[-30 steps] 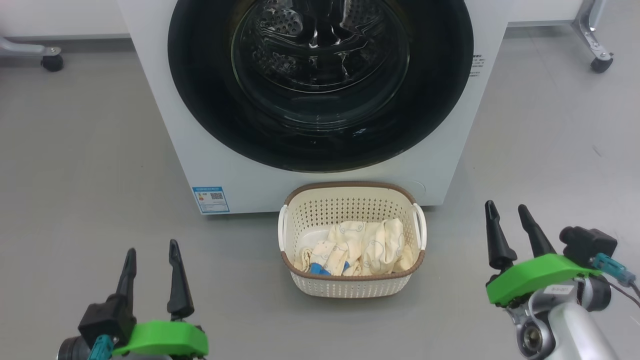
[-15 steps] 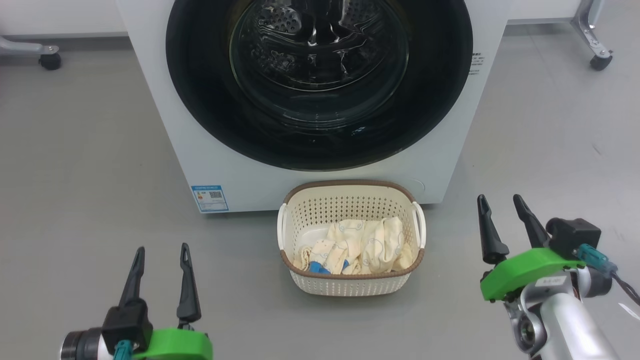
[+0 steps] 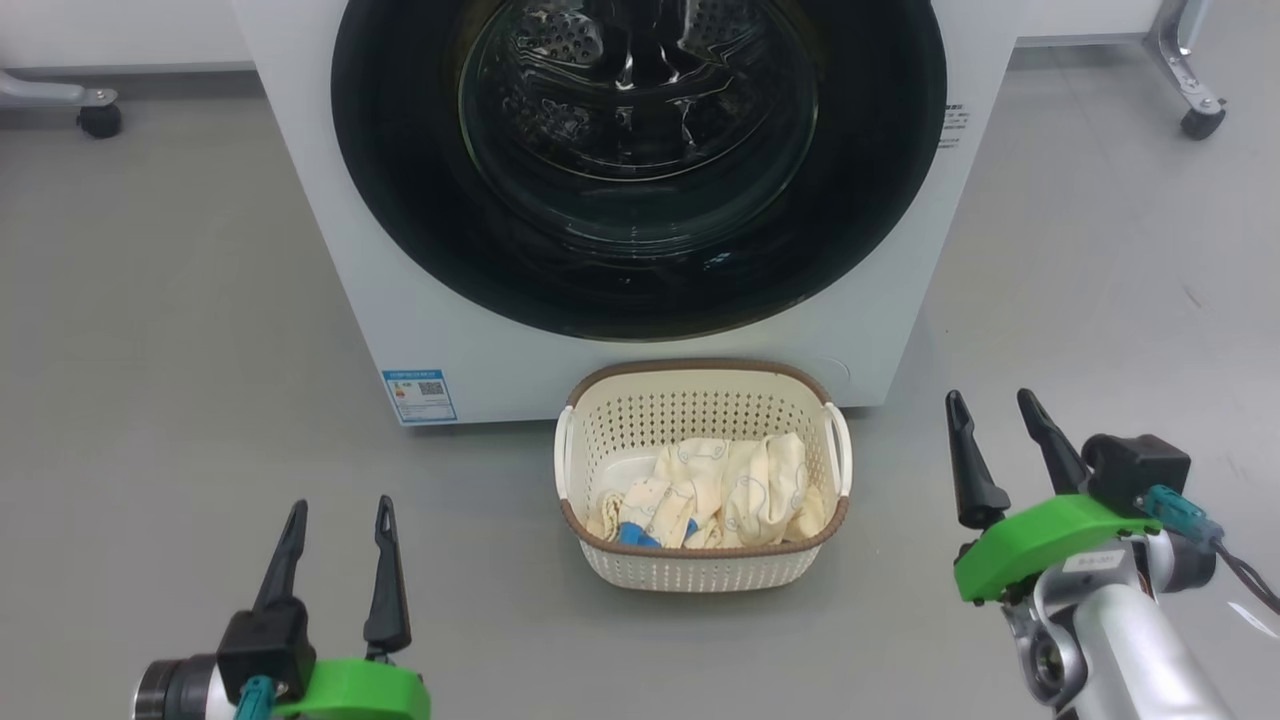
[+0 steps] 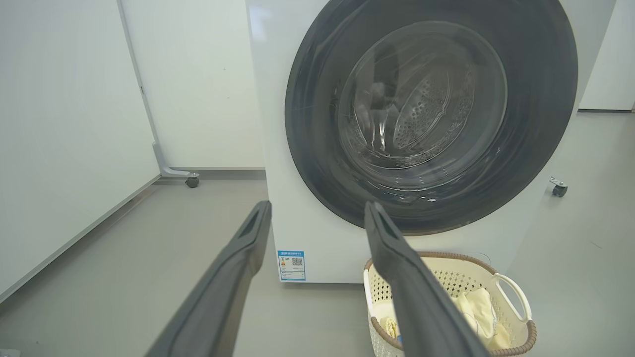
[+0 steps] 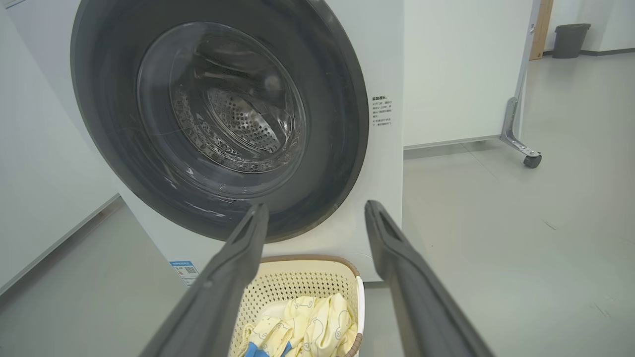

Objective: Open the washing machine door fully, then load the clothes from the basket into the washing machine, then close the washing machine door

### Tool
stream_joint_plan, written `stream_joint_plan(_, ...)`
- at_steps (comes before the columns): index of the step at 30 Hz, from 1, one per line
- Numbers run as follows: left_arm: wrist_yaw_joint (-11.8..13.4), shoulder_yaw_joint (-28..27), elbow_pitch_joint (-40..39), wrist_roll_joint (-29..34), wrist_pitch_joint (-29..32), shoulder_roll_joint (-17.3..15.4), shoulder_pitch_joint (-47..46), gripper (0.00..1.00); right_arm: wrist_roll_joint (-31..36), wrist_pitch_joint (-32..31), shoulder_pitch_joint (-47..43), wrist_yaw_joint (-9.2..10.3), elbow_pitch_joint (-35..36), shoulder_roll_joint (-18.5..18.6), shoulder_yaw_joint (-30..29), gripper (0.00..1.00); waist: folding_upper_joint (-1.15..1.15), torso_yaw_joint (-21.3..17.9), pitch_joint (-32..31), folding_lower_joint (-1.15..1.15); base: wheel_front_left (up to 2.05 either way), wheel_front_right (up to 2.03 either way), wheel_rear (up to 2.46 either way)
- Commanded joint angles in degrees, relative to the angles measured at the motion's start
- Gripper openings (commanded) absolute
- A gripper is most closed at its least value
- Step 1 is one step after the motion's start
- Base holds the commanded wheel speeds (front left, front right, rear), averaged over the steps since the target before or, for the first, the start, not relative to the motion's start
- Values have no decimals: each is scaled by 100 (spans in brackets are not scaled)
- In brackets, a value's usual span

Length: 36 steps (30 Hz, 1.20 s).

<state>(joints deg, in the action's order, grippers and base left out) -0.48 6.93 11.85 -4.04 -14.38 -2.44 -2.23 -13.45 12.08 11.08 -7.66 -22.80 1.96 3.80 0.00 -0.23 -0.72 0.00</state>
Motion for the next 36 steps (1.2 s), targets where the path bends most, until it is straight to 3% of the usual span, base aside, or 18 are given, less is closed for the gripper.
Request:
stream_joint_plan(1, -12, -191, -149, -8, -62, -54, -280, 100, -19, 52, 333, 17, 153, 92, 142, 100, 0, -3, -10, 0, 0, 0, 0)
stream_joint_plan(36, -87, -158, 75, 1, -62, -44, -344, 100, -84, -3, 365, 17, 116, 92, 196, 100, 0, 3, -11, 0, 7, 7, -14)
